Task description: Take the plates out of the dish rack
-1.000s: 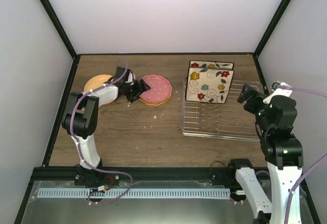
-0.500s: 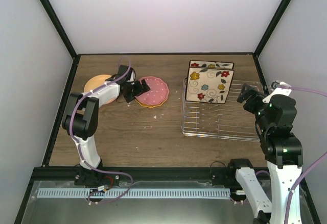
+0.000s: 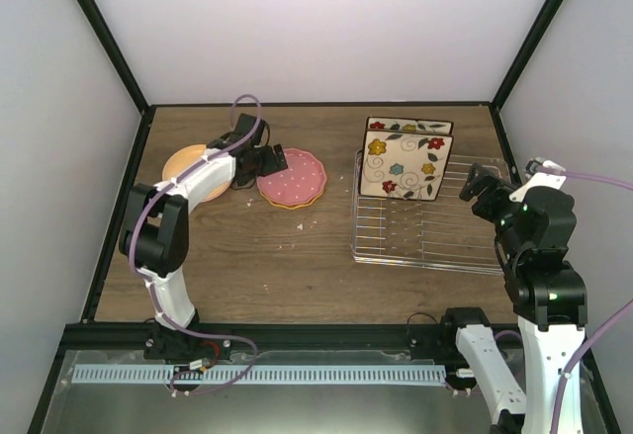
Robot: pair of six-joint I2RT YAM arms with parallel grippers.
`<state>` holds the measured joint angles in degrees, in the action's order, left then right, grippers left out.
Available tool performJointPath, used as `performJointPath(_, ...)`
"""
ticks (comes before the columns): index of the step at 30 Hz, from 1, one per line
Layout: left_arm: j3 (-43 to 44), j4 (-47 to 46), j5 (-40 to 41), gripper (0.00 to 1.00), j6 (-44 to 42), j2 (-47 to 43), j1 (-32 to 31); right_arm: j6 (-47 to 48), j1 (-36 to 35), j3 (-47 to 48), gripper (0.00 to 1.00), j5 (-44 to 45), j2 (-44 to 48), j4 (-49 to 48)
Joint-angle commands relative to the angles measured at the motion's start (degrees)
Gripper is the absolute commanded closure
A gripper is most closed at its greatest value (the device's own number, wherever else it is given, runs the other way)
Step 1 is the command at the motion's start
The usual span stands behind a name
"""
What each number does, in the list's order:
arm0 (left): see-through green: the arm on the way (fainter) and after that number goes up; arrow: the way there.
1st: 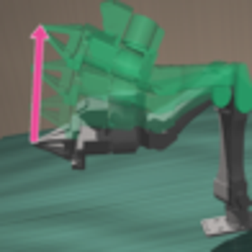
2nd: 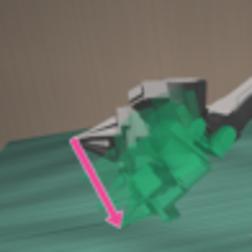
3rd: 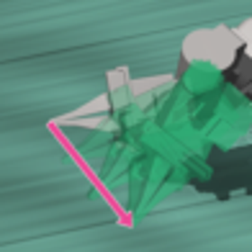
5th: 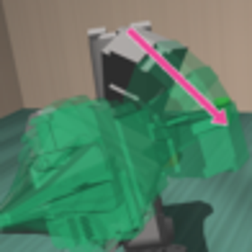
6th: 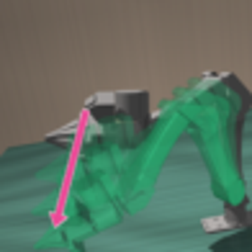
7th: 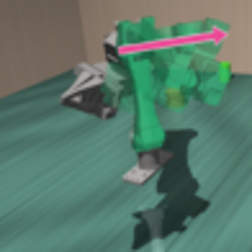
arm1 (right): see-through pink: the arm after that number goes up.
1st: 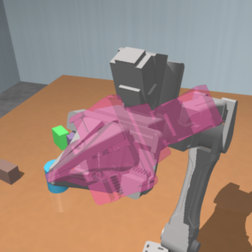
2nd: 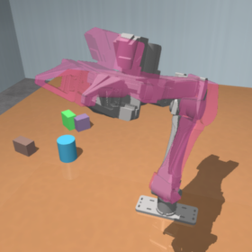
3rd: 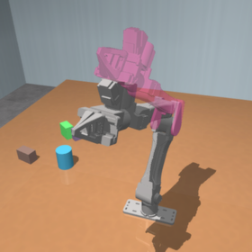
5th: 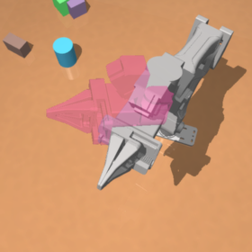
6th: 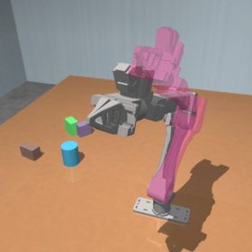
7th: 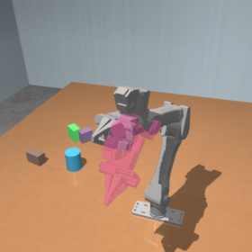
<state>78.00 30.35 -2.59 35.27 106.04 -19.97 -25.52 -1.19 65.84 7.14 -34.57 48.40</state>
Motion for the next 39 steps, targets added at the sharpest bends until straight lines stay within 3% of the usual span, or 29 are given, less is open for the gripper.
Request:
performJointPath(1, 4.9, -0.6, 3.5, 0.0, -5.0, -3.4, -0.3, 0.5, 0.3, 0.2, 0.0, 1.0, 0.8, 0.3)
performJointPath(3, 8.5, -7.9, -3.9, 0.0, -10.5, -3.9, -0.3, 0.3, 0.3, 0.3, 0.0, 1.4, 1.0, 0.6)
performJointPath(7, 19.4, -20.7, -32.2, 0.0, -23.7, 1.9, -1.4, -0.1, 0.3, -0.5, 0.0, 1.2, 1.6, 0.0)
performJointPath(10, 31.1, -16.7, -45.4, 0.02, -35.5, 9.2, -3.7, -0.3, 0.3, -0.8, 0.0, 0.6, 1.3, -0.8)
performJointPath(13, 35.0, -15.1, -52.6, 0.08, -43.0, 12.8, -5.2, 0.0, 0.4, -0.4, 0.0, 0.5, 1.0, -0.9)
performJointPath(18, 32.3, -12.2, -53.6, 0.24, -55.3, 13.9, -8.2, 0.2, 0.3, 0.2, 0.0, 1.5, 1.5, 0.3)
performJointPath(21, 30.1, -12.6, -52.2, 0.26, -59.3, 14.1, -9.6, 0.5, 0.3, 0.7, 0.0, 2.0, 1.5, 0.8)
performJointPath(39, 29.9, -19.9, -47.6, 0.32, -59.5, 20.0, -12.2, 0.9, 0.3, 3.2, 0.0, 3.0, -0.3, 3.3)
